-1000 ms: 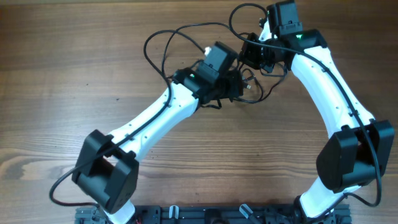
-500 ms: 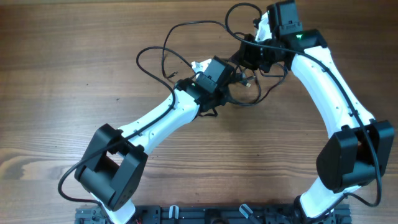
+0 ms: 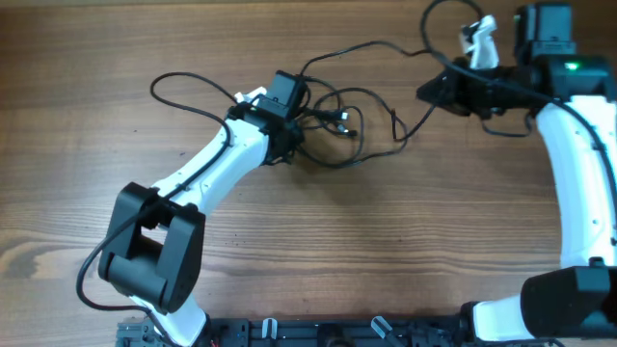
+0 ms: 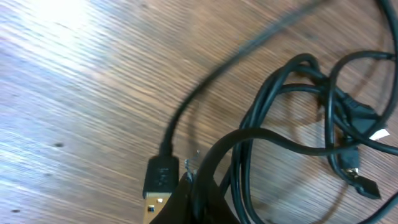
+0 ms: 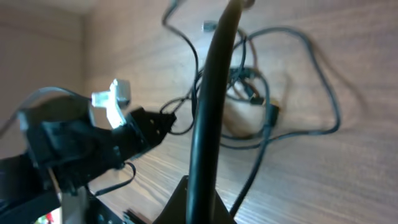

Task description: Untangle cables

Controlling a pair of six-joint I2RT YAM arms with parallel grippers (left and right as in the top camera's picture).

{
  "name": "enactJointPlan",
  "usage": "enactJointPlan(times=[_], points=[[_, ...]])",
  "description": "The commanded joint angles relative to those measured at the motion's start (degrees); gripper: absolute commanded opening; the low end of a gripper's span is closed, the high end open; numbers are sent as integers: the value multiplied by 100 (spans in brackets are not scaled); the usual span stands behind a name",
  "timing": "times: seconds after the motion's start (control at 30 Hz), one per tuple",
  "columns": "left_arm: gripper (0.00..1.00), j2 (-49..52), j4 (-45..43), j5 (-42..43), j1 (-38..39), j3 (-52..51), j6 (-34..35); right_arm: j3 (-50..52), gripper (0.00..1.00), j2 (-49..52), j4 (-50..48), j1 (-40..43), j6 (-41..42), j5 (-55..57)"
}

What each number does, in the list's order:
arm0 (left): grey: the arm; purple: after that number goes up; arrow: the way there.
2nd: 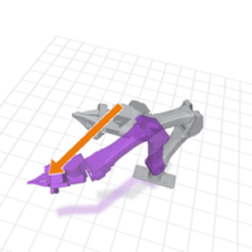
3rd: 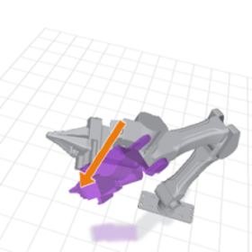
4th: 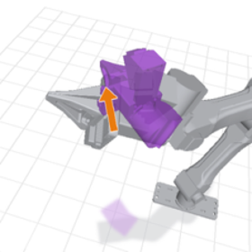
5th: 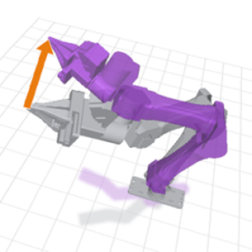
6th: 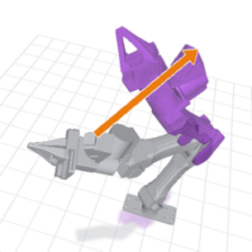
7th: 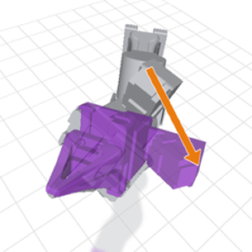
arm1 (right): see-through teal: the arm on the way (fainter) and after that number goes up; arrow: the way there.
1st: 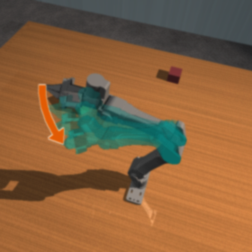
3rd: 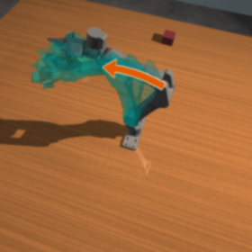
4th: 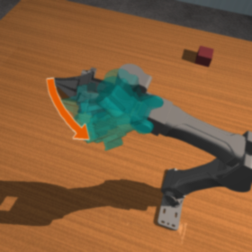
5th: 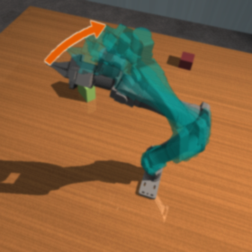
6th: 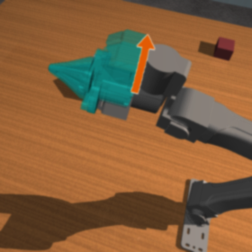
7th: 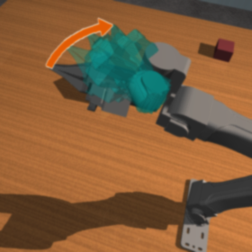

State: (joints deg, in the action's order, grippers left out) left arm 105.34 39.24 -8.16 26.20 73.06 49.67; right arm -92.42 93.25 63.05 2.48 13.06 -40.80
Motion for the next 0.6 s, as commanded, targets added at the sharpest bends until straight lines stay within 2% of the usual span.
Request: enactJointPlan(times=[0.0, 0.1, 0.23, 0.33, 0.47, 0.57], points=[[4, 66, 323, -365, -168, -44, -2, -249, 4, -101, -258, 387, -243, -713], [4, 66, 498, -417, -227, -50, -616, -483, 4, -103, -828, 638, -28, -780], [4, 66, 629, -420, -227, -168, -1351, -870, 4, -101, -2638, 1064, 1154, -686], [4, 66, 658, -455, -227, -367, -1346, -1228, 4, -101, -3530, 1429, 1847, -684], [4, 66, 645, -457, -227, -538, -1346, -1561, 4, -101, -3421, 1943, 1982, -354], [4, 66, 643, -457, -227, -562, -1346, -1572, 4, -94, -2566, 2365, 1534, 348]])
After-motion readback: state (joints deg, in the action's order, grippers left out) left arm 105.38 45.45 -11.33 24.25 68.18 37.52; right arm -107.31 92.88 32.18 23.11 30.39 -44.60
